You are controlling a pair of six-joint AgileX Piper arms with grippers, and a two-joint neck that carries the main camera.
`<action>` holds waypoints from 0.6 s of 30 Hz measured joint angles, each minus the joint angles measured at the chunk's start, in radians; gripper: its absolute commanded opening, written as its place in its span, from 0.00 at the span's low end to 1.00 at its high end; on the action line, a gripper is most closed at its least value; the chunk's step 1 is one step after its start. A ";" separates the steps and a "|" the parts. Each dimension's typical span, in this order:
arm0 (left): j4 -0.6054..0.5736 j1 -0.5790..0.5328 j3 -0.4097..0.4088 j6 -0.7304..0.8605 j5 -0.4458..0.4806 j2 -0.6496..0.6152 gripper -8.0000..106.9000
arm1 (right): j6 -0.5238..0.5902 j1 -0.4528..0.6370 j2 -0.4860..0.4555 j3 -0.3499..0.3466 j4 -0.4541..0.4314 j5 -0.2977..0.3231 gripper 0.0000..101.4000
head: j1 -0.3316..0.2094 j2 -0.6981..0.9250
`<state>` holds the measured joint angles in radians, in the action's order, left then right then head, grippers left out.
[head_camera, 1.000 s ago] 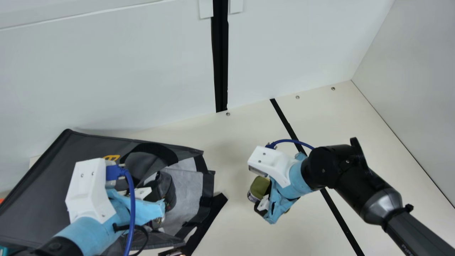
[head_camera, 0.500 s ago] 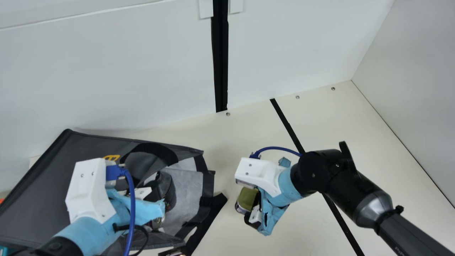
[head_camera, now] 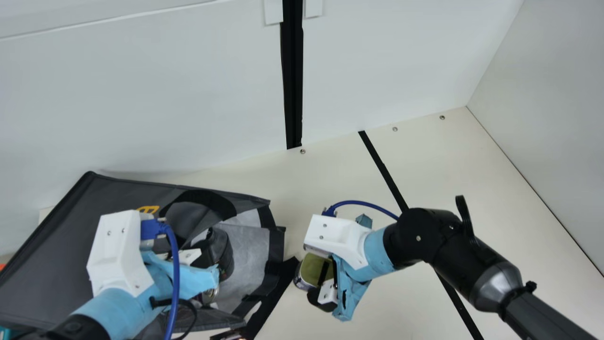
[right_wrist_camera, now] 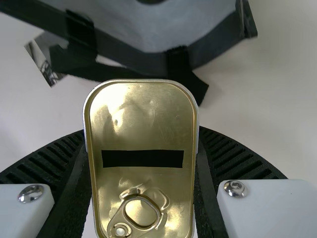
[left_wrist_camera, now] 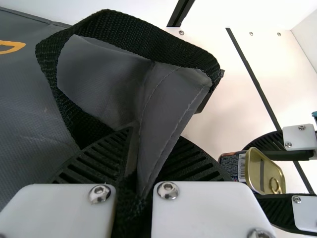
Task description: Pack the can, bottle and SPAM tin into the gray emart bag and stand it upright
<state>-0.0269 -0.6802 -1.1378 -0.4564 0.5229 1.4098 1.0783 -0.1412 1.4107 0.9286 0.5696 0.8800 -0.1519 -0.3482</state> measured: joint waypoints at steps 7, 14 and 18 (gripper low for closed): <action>0.000 0.000 0.000 0.000 0.000 0.000 0.00 | 0.088 -0.002 -0.010 -0.037 0.149 -0.049 0.00 | 0.000 0.000; 0.000 0.000 0.000 0.000 0.000 0.000 0.00 | 0.190 -0.022 -0.017 -0.070 0.316 -0.111 0.00 | 0.000 0.000; 0.000 0.000 0.000 0.000 0.000 0.000 0.00 | 0.249 -0.041 -0.009 -0.086 0.397 -0.151 0.00 | 0.000 0.002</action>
<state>-0.0269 -0.6802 -1.1378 -0.4564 0.5229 1.4098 1.3274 -0.1825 1.4015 0.8426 0.9664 0.7291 -0.1519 -0.3467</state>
